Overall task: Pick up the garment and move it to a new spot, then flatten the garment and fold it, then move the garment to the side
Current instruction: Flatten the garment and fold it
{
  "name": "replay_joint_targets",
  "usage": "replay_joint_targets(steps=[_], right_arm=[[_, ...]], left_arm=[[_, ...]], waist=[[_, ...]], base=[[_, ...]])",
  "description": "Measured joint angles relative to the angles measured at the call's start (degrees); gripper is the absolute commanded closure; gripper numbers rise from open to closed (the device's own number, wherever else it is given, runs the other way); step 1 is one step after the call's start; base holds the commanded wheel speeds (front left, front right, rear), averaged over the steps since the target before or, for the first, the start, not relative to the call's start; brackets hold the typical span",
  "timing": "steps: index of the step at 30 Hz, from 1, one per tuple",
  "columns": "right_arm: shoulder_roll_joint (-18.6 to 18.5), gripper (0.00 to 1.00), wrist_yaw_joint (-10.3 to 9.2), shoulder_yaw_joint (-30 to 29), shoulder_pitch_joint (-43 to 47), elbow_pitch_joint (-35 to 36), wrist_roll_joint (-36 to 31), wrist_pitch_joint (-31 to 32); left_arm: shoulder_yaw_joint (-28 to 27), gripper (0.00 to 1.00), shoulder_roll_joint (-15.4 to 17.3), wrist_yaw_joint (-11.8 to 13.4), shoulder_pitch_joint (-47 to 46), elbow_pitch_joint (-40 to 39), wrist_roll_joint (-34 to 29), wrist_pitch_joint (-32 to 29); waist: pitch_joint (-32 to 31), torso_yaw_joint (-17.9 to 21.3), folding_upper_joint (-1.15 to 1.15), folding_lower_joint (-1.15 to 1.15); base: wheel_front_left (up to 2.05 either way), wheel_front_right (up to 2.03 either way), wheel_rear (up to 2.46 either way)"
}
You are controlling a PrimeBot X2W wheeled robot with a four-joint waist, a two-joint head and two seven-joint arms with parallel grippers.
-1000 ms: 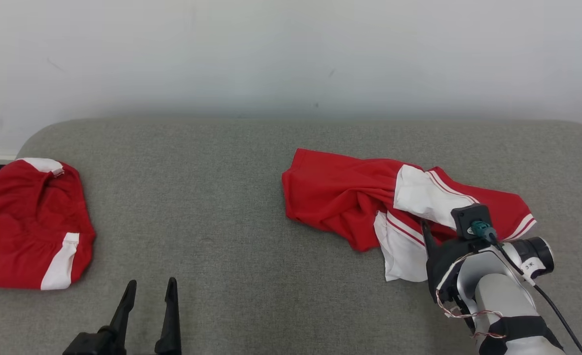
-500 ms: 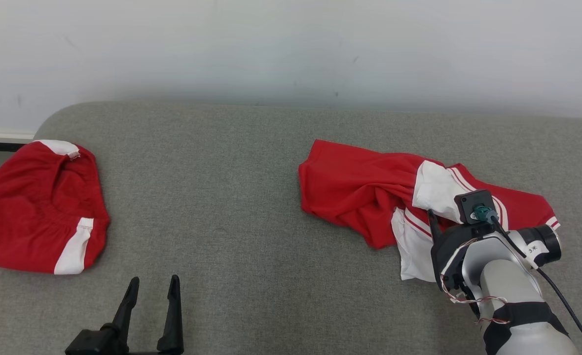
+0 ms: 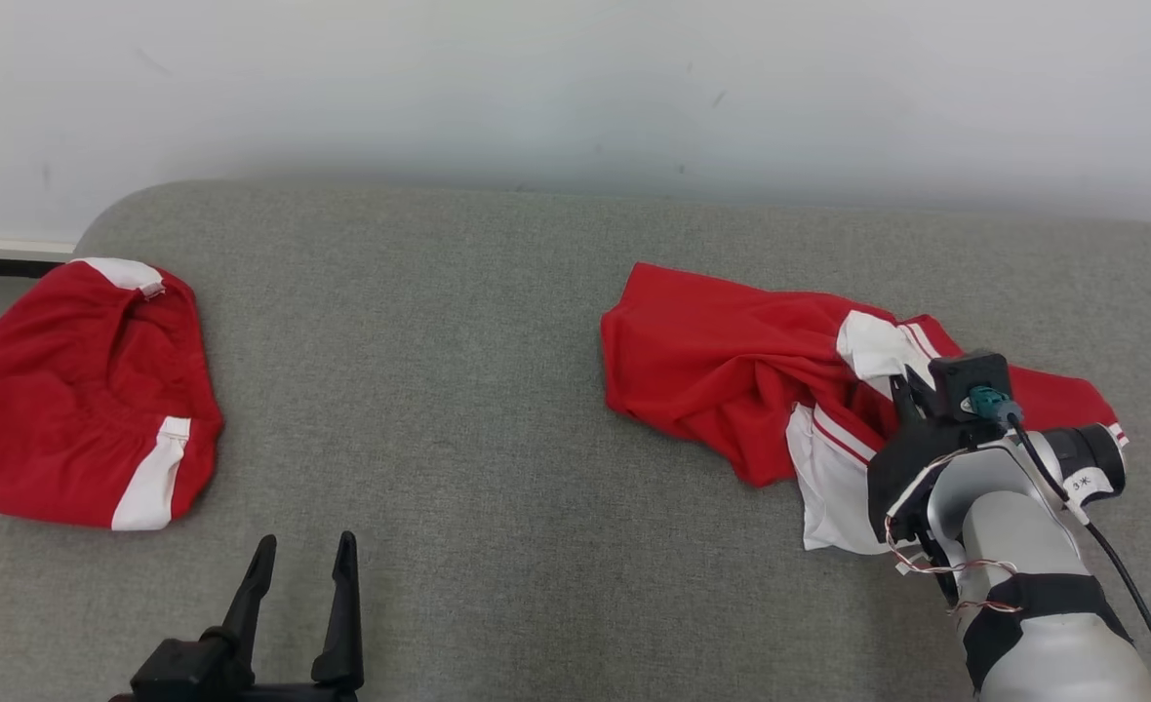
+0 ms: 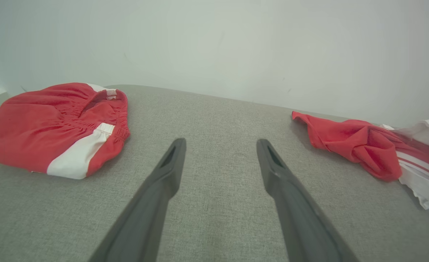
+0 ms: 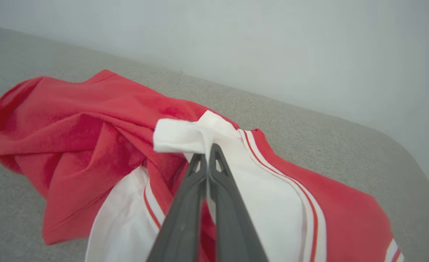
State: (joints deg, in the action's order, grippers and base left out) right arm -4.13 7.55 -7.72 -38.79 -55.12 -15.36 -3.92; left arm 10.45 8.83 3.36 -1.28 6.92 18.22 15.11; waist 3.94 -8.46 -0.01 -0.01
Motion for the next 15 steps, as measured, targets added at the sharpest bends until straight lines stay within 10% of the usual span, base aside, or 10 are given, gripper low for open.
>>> replay_joint_targets(steps=[15], right_arm=[[0.0,1.0,0.0,-2.3,22.4,22.2,4.2,0.8]], left_arm=[[-1.9,0.0,-0.6,0.7,2.0,-0.1,0.2,0.0]], waist=[[-3.6,4.3,0.01,0.01]], base=[[0.0,0.0,0.0]])
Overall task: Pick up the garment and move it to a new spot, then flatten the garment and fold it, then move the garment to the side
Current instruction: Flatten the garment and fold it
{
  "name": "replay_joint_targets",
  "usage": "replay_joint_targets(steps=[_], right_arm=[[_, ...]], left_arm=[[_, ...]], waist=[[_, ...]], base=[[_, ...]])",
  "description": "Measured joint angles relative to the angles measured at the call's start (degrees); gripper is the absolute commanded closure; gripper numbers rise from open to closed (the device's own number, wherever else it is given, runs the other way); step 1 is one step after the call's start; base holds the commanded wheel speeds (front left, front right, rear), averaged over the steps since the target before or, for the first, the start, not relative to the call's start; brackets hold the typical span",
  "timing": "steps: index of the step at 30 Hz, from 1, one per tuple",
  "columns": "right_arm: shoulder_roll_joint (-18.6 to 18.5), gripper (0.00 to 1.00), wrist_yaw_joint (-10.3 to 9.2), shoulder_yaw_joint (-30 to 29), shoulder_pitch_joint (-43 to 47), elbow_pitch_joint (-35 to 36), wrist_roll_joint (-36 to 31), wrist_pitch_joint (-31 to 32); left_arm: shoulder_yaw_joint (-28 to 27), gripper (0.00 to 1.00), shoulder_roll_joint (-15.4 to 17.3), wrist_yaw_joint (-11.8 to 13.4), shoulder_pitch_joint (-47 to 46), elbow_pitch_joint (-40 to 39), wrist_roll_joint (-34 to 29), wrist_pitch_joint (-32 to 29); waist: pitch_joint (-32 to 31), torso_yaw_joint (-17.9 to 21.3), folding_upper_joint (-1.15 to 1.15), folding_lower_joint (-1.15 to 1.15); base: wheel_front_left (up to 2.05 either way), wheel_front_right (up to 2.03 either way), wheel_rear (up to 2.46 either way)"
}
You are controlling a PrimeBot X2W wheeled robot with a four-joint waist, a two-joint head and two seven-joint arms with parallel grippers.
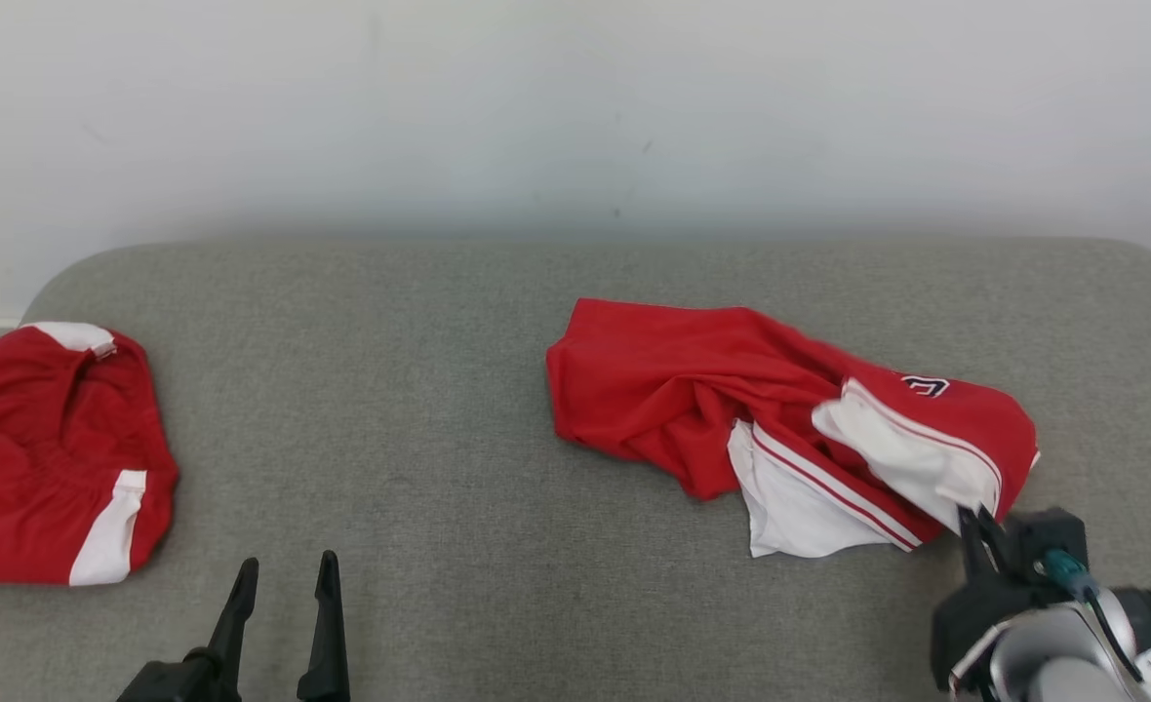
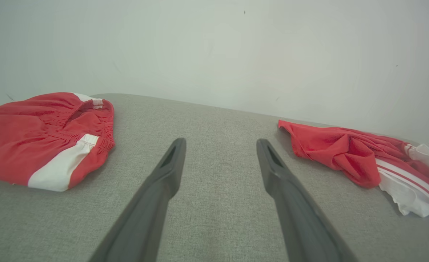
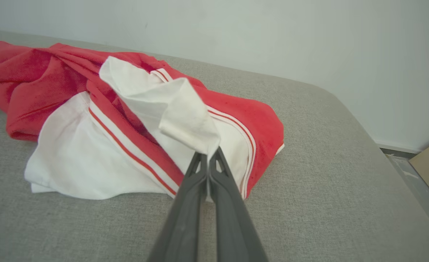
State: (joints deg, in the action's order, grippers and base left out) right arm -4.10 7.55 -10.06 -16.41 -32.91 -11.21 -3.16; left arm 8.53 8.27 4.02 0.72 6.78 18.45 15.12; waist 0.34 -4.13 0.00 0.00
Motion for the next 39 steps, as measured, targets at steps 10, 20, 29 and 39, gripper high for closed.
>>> replay_joint_targets(steps=[10,20,29,39], right_arm=[[-4.1,1.0,0.0,-4.1,12.6,12.8,0.4,11.2],[-2.4,0.0,0.0,-6.4,12.5,13.1,-0.2,15.1],[0.6,0.0,0.0,-6.6,15.5,24.6,5.1,11.3],[1.2,0.0,0.0,-3.0,17.9,30.9,12.2,5.9]], left_arm=[[-0.2,0.0,-0.5,-0.1,0.6,-0.1,-0.2,0.0],[-0.3,0.0,-0.5,-0.6,0.6,0.2,-0.4,0.0],[-1.5,0.0,-0.3,-0.3,2.4,-0.2,-0.5,0.0],[-1.7,0.0,-0.2,-0.4,3.1,-0.4,-0.4,0.0]], waist=[[-1.0,1.7,0.0,0.0],[-1.3,1.0,0.0,0.0],[-2.8,1.3,0.0,0.0],[-3.5,3.8,0.0,0.0]], base=[[0.0,0.0,0.0],[0.0,0.0,0.0],[0.0,0.0,0.0],[0.0,0.0,0.0]])
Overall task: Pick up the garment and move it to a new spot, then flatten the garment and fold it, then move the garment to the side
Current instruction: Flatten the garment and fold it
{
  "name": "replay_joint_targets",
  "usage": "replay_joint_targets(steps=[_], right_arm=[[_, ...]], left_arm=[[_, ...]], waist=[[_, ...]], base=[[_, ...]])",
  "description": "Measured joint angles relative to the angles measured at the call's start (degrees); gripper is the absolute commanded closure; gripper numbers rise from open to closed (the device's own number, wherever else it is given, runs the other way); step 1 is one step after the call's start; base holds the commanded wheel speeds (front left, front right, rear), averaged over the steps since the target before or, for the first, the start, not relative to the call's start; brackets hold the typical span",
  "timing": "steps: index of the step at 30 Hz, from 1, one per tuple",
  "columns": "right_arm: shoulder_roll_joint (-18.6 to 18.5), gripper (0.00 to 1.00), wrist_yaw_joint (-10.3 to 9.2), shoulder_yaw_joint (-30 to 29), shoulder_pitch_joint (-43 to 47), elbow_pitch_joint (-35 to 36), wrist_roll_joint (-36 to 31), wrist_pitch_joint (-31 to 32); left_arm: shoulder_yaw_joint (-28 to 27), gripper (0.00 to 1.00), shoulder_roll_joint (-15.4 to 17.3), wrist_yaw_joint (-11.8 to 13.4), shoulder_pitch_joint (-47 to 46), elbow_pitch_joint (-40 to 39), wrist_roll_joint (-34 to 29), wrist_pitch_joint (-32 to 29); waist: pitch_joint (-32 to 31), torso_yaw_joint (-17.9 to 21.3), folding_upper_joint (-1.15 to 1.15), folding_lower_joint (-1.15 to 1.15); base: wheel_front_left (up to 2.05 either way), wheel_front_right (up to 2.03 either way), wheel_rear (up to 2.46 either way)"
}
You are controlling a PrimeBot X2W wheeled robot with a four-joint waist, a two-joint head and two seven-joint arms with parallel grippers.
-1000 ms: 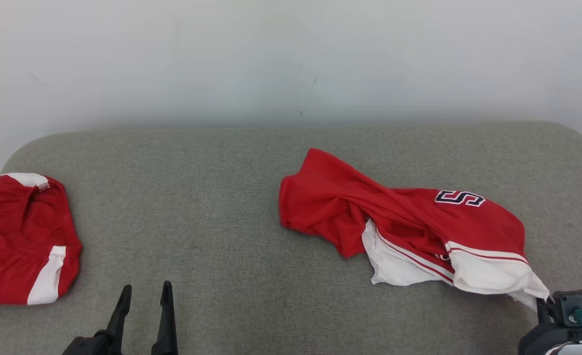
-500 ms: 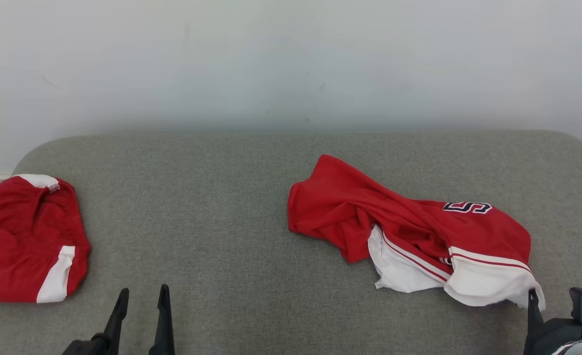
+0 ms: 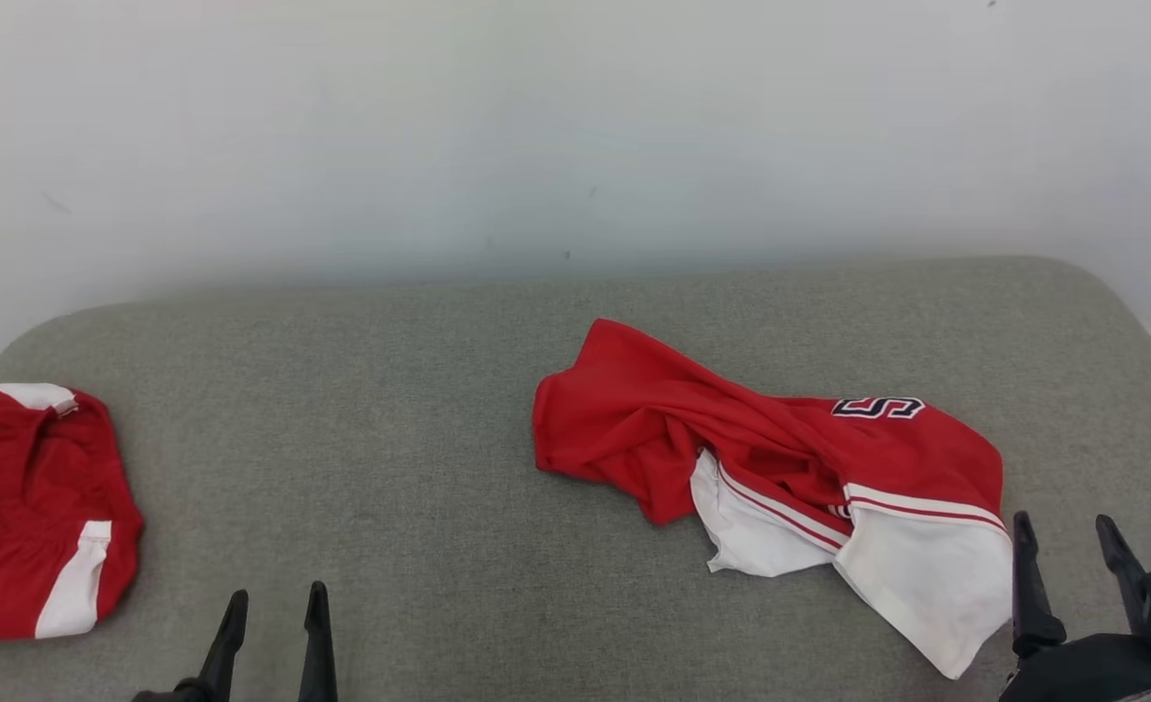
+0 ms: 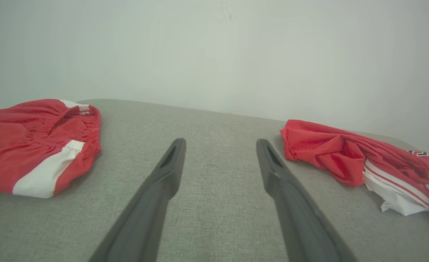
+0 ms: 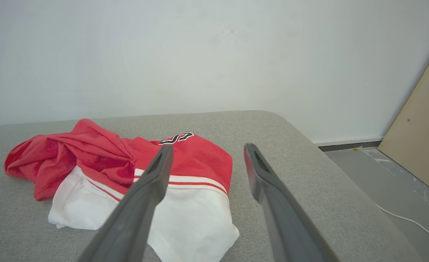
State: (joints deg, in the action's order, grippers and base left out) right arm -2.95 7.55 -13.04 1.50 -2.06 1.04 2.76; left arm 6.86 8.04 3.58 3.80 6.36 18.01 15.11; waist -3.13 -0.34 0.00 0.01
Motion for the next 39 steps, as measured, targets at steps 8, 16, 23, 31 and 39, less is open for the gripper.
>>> replay_joint_targets(steps=[8,16,23,31,39], right_arm=[[0.1,0.0,0.0,4.5,0.8,-4.4,2.0,-3.9],[0.0,0.0,0.0,9.4,-2.1,-5.8,3.2,-6.1],[0.0,0.0,0.0,16.1,-6.9,-7.0,5.6,-8.7],[0.1,0.0,0.0,22.4,-10.8,-8.2,6.7,-12.8],[0.0,0.0,0.0,25.9,-13.3,-7.7,6.0,-15.5]], left_arm=[[1.6,0.0,0.4,-0.8,-4.9,2.3,0.1,-3.9],[2.1,0.0,-0.6,-2.5,-23.9,11.3,3.6,-15.2],[1.7,0.0,-0.5,-2.0,-41.4,25.4,5.4,-24.1],[4.2,0.0,-0.2,-1.6,-54.2,36.2,3.1,-27.5],[6.3,0.0,1.3,-2.5,-61.3,44.7,1.7,-30.3]], waist=[[0.8,2.7,0.0,0.0],[4.4,5.8,0.0,-0.01],[10.6,9.4,-0.01,-0.02],[18.2,14.2,-0.02,-0.03],[24.7,19.6,-0.02,-0.03]], base=[[0.0,0.0,0.0],[0.0,0.0,0.0],[0.0,0.0,0.0],[0.0,0.0,0.0],[0.0,0.0,0.0]])
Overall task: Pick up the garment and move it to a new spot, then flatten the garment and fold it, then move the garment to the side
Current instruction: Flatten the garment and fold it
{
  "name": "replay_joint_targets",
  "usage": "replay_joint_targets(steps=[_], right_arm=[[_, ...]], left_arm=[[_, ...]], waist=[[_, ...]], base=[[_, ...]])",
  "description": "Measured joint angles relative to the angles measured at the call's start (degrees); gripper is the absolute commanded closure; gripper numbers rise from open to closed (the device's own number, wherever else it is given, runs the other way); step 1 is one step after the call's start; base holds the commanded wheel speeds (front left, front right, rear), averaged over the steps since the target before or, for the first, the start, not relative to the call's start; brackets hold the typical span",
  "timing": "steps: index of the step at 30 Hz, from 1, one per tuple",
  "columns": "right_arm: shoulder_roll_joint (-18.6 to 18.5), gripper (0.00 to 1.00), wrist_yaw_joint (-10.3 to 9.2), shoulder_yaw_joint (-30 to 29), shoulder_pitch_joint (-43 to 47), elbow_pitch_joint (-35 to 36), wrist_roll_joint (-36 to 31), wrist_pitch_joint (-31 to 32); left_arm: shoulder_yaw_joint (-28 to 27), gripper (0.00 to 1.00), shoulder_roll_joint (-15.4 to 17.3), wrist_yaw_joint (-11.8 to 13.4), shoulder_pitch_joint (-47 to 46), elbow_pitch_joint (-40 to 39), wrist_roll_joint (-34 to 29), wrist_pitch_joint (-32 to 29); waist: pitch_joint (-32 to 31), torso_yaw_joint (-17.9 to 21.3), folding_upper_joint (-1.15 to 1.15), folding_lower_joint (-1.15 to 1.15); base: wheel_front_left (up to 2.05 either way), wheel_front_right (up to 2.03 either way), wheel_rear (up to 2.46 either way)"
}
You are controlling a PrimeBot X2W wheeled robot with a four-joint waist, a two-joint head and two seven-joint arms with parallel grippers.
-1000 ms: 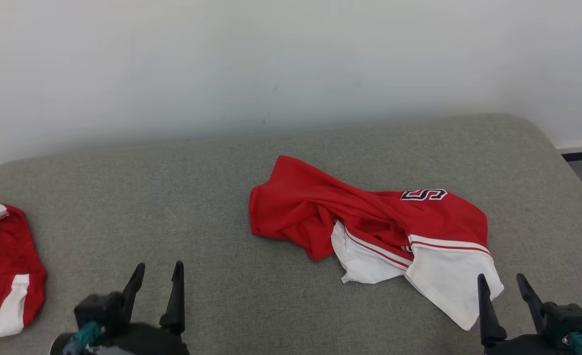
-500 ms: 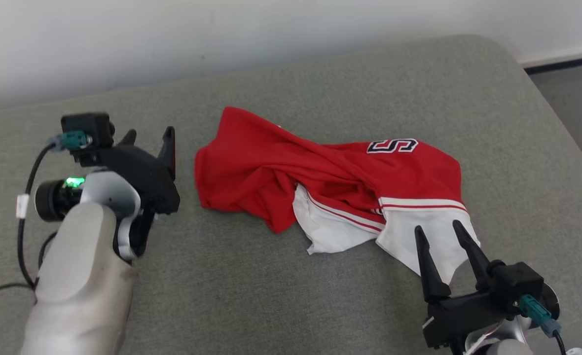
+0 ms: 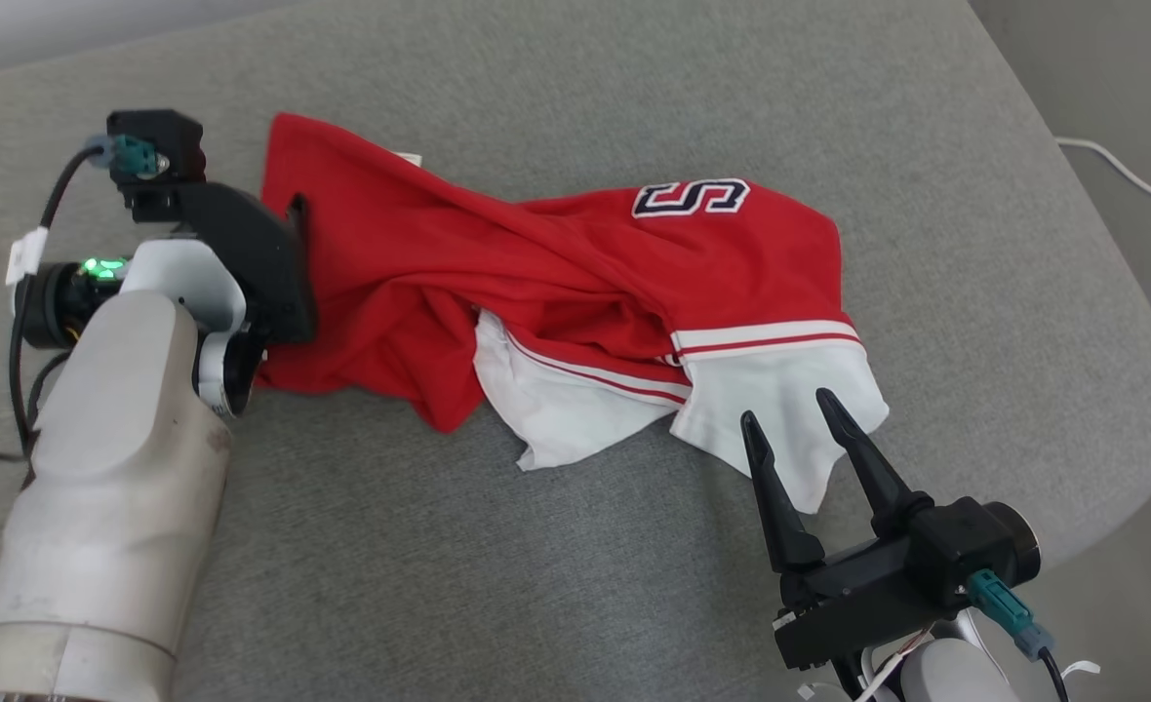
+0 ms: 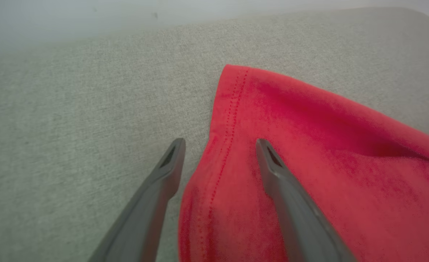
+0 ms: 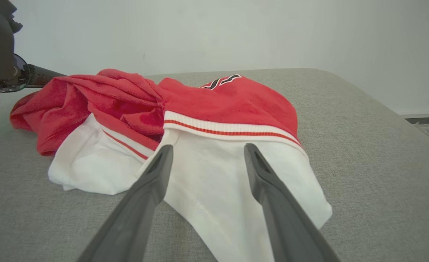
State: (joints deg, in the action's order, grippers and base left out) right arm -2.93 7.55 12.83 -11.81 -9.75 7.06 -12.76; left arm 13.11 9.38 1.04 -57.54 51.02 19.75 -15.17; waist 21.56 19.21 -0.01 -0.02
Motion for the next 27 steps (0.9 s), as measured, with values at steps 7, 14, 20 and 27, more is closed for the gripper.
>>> replay_joint_targets(steps=[7,14,20,27], right_arm=[[0.0,0.0,0.0,0.7,-0.4,1.2,-1.2,-1.0],[0.0,0.0,0.0,0.8,-0.3,1.7,-2.1,-1.2],[0.0,0.0,0.0,-1.6,0.3,2.5,-3.2,-0.8],[0.1,0.0,0.0,-6.5,1.8,5.0,-5.5,1.0]], left_arm=[[0.9,0.0,-0.6,0.6,-3.4,4.1,-0.2,0.7],[1.8,1.0,-2.0,-0.1,-4.1,7.4,-0.3,3.6],[2.1,1.0,-4.0,-1.1,-4.0,6.0,0.2,15.4],[0.6,1.0,-6.3,-3.6,-2.0,-1.4,4.7,29.5]], waist=[[3.1,2.2,0.0,0.02],[2.6,2.3,0.01,0.02],[1.9,0.4,0.0,0.02],[0.4,-3.9,0.01,0.02]], base=[[0.0,0.0,0.0],[0.0,0.0,0.0],[0.0,0.0,0.0],[0.0,0.0,0.0]])
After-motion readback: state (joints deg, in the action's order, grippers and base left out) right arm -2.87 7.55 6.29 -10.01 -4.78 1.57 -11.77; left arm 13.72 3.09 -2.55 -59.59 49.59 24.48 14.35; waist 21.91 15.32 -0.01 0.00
